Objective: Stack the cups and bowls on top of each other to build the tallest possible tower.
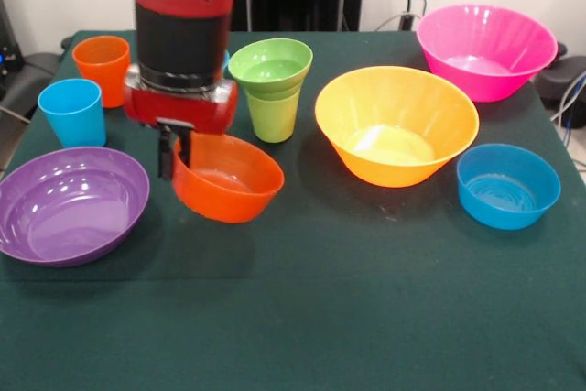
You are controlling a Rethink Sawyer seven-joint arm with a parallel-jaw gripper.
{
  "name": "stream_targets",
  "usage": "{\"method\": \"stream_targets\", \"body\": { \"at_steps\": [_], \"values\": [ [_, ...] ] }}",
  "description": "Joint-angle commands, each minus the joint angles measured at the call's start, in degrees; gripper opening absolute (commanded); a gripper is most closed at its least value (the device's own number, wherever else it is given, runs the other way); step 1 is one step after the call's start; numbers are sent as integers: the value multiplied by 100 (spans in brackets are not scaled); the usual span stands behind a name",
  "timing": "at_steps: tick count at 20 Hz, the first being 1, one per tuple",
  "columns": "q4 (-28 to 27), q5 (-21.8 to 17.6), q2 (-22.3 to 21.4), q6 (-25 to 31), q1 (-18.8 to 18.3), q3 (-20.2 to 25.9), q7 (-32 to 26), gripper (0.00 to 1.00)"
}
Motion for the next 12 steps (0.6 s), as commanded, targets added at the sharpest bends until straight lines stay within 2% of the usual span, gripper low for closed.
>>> {"method": "stream_targets", "body": {
  "at_steps": [1,7,12],
  "values": [
    [521,30,-554,1015,-415,946,-1450,0],
    [931,240,-863,1230,-1091,1679,-1688,0],
    [910,372,-952,1456,-1270,2077,-1536,0]
  ]
}}
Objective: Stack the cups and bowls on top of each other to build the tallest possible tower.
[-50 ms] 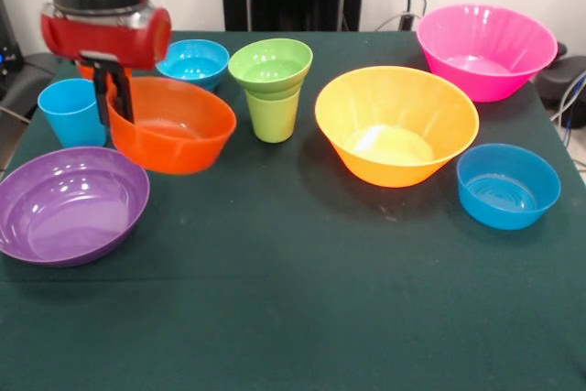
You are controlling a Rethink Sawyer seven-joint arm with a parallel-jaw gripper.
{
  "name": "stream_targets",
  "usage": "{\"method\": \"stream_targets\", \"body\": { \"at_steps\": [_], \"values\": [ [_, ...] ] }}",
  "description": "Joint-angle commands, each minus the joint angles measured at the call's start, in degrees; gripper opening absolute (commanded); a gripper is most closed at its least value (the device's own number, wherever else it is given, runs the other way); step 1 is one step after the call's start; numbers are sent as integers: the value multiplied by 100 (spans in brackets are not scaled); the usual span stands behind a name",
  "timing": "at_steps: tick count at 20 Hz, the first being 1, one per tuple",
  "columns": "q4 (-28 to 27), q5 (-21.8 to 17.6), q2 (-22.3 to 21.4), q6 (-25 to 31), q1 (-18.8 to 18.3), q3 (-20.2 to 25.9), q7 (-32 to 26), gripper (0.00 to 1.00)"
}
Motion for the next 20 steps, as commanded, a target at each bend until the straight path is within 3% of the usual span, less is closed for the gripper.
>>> {"method": "stream_targets", "body": {
  "at_steps": [1,4,11,20],
  "values": [
    [504,174,-162,723,-109,1121,-1477,0],
    [564,87,28,532,-124,1275,-1316,0],
    [851,-82,27,453,-250,1441,-1178,0],
    [1246,-97,-493,1070,-384,1629,-1285,0]
  ]
}}
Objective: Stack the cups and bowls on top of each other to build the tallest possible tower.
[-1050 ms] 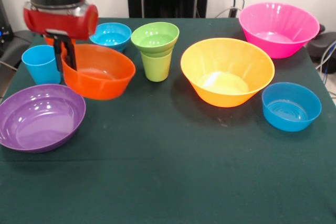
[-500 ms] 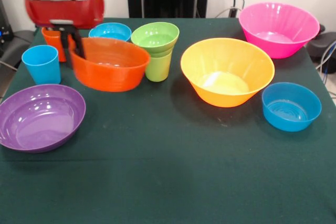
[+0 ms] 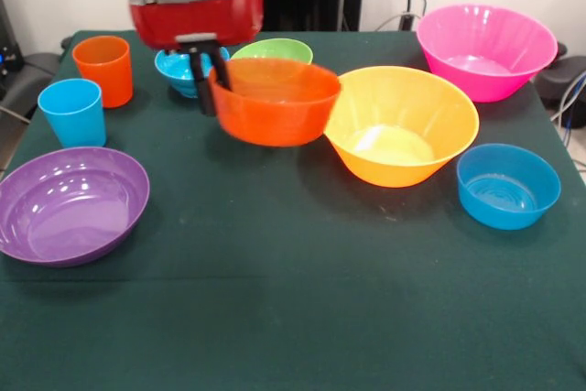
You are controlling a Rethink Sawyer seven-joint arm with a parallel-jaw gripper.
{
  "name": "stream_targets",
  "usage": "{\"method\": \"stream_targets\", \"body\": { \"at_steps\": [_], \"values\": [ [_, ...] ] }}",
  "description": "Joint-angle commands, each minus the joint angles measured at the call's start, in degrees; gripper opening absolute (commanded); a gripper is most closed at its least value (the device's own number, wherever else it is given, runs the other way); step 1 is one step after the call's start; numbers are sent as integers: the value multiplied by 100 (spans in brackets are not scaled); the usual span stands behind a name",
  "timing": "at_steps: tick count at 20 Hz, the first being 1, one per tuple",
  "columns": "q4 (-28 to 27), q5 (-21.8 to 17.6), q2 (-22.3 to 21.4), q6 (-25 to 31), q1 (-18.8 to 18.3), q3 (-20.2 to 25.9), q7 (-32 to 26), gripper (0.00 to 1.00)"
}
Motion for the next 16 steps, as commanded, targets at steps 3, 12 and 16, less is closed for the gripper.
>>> {"method": "stream_targets", "body": {
  "at_steps": [3,12,16],
  "values": [
    [745,-146,-499,1136,-121,412,-1262,0],
    [1150,-62,-1070,1589,-216,629,-1122,0],
    [1127,-484,-800,1311,-170,534,-1053,0]
  ]
}}
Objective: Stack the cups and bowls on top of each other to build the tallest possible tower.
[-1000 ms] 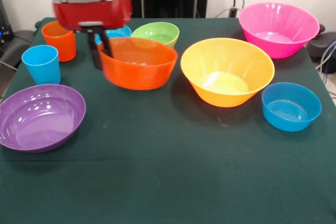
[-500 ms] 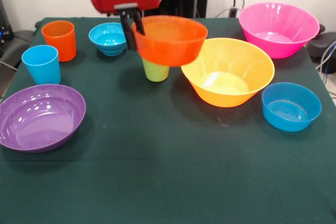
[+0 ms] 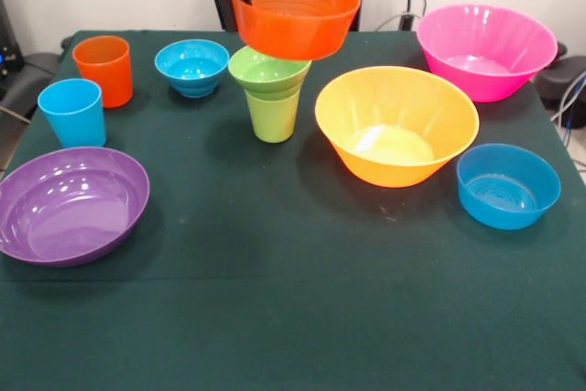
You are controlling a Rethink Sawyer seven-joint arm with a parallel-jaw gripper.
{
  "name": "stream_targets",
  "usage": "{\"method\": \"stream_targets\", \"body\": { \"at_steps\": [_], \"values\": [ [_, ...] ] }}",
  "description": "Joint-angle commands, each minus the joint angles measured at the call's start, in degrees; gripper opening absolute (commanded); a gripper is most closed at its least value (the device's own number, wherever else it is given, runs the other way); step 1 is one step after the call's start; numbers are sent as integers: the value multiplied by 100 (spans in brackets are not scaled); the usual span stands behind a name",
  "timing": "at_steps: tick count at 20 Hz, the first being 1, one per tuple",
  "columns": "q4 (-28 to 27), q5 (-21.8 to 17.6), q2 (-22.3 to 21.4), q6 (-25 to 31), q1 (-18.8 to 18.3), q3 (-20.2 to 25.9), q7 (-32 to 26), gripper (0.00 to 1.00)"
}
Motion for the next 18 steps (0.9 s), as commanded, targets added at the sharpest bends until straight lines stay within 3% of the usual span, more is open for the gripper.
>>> {"method": "stream_targets", "body": {
  "at_steps": [1,3,11,18],
  "values": [
    [383,-612,232,167,107,116,-1032,0],
    [283,-844,419,15,205,-16,-949,0],
    [334,-1078,542,-46,169,19,-873,0],
    [279,-1155,588,503,206,-72,-851,0]
  ]
}}
